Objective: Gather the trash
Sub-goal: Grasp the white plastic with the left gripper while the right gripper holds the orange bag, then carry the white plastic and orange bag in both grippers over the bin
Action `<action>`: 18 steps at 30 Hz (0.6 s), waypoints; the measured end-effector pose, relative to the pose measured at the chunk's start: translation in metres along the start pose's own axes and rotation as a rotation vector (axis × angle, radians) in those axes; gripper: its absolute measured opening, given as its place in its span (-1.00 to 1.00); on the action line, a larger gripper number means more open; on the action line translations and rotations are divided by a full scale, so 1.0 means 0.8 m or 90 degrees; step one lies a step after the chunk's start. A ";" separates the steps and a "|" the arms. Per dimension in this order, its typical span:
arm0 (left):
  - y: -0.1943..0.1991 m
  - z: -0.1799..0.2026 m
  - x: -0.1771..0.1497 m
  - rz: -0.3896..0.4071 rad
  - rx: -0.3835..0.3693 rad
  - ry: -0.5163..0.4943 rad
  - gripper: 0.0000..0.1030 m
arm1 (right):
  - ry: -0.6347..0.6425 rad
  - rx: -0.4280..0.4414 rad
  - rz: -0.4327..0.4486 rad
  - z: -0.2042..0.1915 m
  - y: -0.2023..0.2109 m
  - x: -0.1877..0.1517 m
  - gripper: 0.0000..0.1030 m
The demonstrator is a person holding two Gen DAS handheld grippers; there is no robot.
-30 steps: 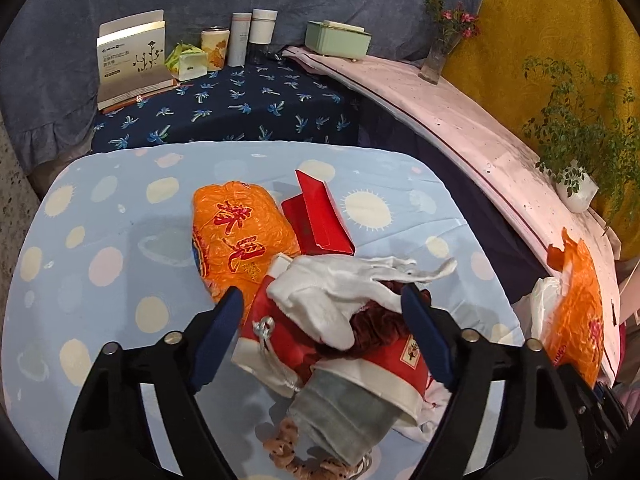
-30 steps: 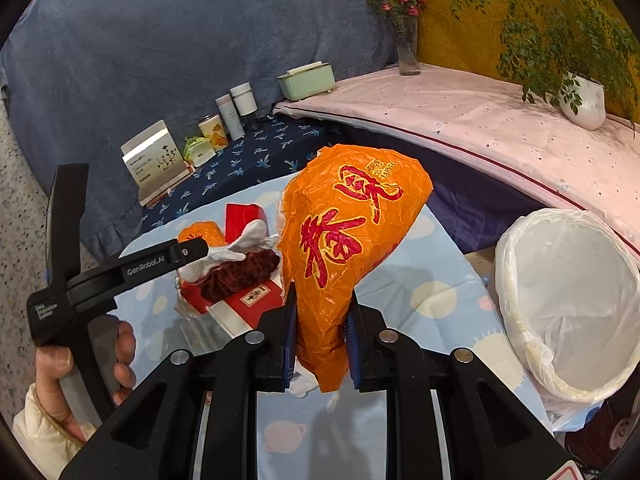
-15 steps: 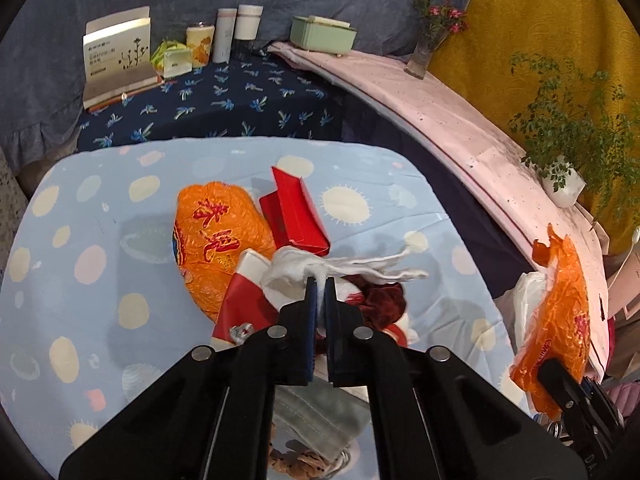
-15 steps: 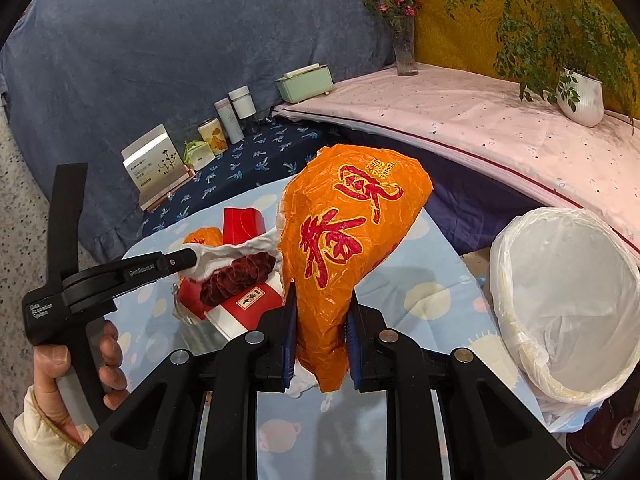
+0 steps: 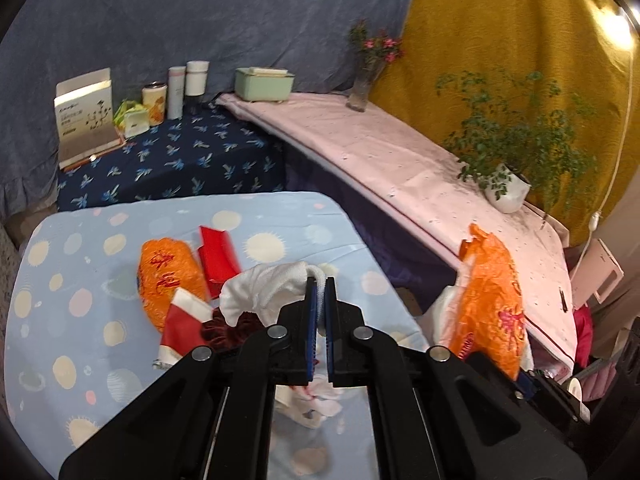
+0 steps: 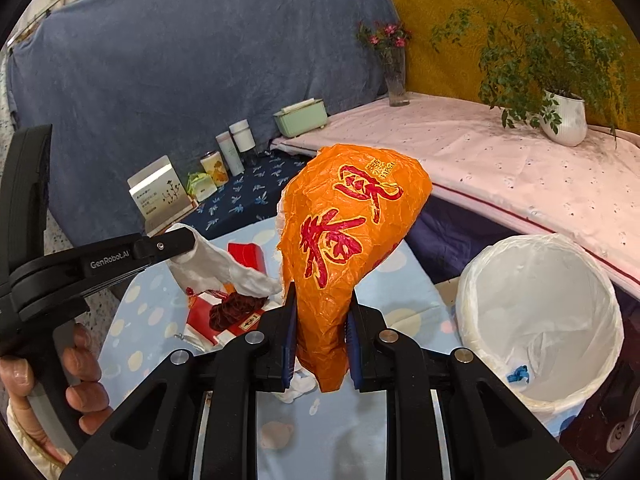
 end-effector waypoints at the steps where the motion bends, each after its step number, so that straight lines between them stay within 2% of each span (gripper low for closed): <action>1: 0.001 0.009 0.001 0.001 -0.005 -0.006 -0.94 | -0.004 -0.002 0.004 0.005 0.004 0.002 -0.62; 7: 0.001 0.069 0.004 -0.002 -0.045 -0.044 -0.94 | -0.028 -0.021 0.025 0.039 0.025 0.009 -0.62; 18: -0.028 0.185 -0.014 -0.038 -0.121 -0.108 -0.94 | -0.100 -0.085 0.046 0.142 0.055 0.009 -0.62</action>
Point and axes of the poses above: each gripper's, at about its wrist camera, not at the fingertips, and y roughly against the way its jaws point, z to its right, x to its top, the point moved 7 cm from there along -y, roughly the way its jaws point, and after that the axes turned 6 degrees about -x, right-handed, at the moved point
